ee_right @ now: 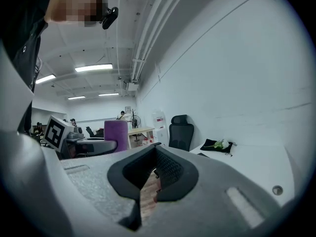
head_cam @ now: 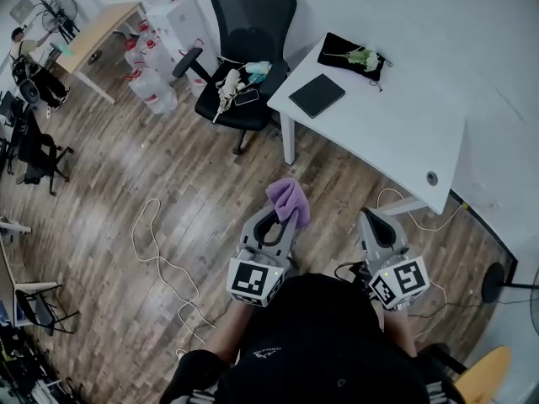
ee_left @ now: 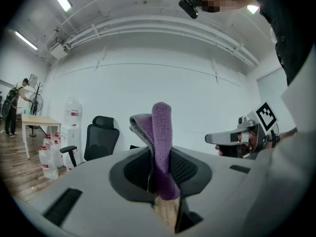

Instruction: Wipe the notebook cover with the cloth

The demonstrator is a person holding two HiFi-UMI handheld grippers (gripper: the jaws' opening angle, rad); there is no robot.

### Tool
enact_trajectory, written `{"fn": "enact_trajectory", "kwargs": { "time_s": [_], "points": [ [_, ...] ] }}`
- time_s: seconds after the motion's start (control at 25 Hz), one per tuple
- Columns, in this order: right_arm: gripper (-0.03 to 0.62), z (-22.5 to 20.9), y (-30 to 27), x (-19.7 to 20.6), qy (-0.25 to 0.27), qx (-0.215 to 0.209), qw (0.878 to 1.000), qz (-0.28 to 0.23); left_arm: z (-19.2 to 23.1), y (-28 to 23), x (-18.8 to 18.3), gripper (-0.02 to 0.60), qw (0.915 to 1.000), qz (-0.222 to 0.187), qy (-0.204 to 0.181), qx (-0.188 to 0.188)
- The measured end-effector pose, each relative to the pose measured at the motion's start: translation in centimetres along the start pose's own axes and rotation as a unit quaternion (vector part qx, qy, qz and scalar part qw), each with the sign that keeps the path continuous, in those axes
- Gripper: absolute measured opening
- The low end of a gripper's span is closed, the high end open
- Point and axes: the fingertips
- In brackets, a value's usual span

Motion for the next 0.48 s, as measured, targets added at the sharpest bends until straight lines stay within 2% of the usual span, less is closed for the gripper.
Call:
{"fn": "enact_trajectory", "kwargs": {
  "time_s": [0.2, 0.48],
  "points": [
    [0.005, 0.6, -3.5, 0.5, 0.004, -0.004, 1.000, -0.001, 3.4, -1.4, -0.5, 0.084, 1.0000, -0.006, 0.000, 0.006],
    [0.005, 2.2, -8.5, 0.6, 0.007, -0.022, 1.000, -0.005, 8.5, -1.7, -0.5, 0.084, 0.9999, -0.004, 0.009, -0.012]
  ]
}}
Point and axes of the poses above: the fingertips, and each gripper's own axes: y backward along the fingers, z to its left, x out of its underside, and after that the axes turned 12 degrees about -z, right-handed
